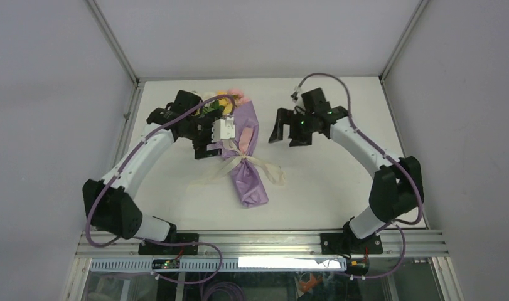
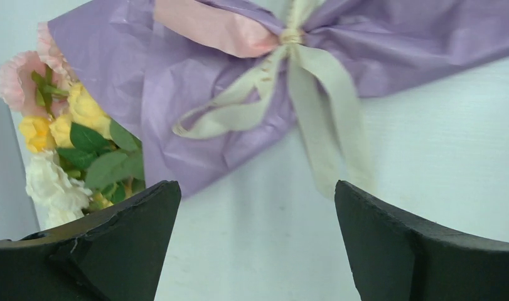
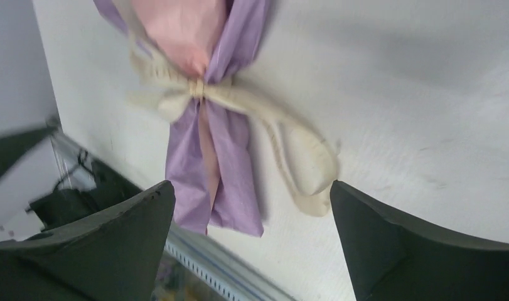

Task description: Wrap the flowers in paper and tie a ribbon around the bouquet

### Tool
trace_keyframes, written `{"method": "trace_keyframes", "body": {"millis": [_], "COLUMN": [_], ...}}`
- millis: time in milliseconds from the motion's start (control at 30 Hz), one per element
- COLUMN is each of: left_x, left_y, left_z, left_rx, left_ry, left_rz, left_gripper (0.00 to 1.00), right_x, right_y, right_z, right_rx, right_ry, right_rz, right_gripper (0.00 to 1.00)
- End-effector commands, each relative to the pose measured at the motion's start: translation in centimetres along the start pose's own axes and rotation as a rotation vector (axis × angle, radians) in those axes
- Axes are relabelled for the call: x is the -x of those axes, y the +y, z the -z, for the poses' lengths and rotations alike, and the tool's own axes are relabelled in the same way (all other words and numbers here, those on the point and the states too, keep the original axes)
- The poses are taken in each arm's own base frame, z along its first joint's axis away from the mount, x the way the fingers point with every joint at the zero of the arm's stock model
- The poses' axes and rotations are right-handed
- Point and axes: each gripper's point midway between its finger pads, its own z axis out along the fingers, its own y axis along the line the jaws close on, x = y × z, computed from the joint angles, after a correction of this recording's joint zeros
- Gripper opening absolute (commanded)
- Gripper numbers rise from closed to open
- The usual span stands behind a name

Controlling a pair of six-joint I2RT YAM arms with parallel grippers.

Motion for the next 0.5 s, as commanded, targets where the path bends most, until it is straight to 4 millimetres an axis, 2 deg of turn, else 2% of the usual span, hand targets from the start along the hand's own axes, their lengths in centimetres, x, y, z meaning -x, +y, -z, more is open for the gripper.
{"method": "trace_keyframes", "body": {"millis": [0,67,100,167,200,267,300,367,467], "left_x": [4.1,5.0,5.3,4.5,3.5,0.4,-1.8,-6.2,-11.1], "left_y": [-4.8,-5.3,-4.9,-4.1,-3.9,-3.6,-3.8,-4.0,-4.9], "left_z": [7.4,10.0,11.2,13.3,14.1,15.4,15.3,16.5,17.0], "left_rx": [-0.037,0.035,0.102,0.233,0.3,0.456,0.531,0.746,0.984], "left_ry": [-0.13,-0.161,-0.189,-0.243,-0.258,-0.26,-0.245,-0.203,-0.177], "left_rz": [0.097,0.233,0.352,0.676,0.803,1.013,1.11,1.285,1.532], "left_gripper": [0.99,0.99,0.99,0.99,0.99,0.99,0.99,0.99,0.99], "right_x": [8.3,11.3,12.4,14.0,13.9,13.4,13.1,11.9,9.4], "right_y": [-2.4,-5.6,-7.2,-9.5,-11.1,-14.2,-15.6,-18.4,-21.4], "right_z": [9.8,13.5,15.3,18.6,19.2,20.6,21.0,21.3,21.3], "right_rx": [-0.098,-0.21,-0.252,-0.294,-0.33,-0.431,-0.493,-0.611,-0.752], "right_ry": [-0.313,-0.474,-0.558,-0.722,-0.765,-0.84,-0.872,-0.929,-0.945], "right_rz": [0.022,-0.058,-0.109,-0.176,-0.2,-0.239,-0.252,-0.328,-0.427], "right_gripper": [0.99,0.99,0.99,0.99,0.99,0.99,0.99,0.99,0.99]}}
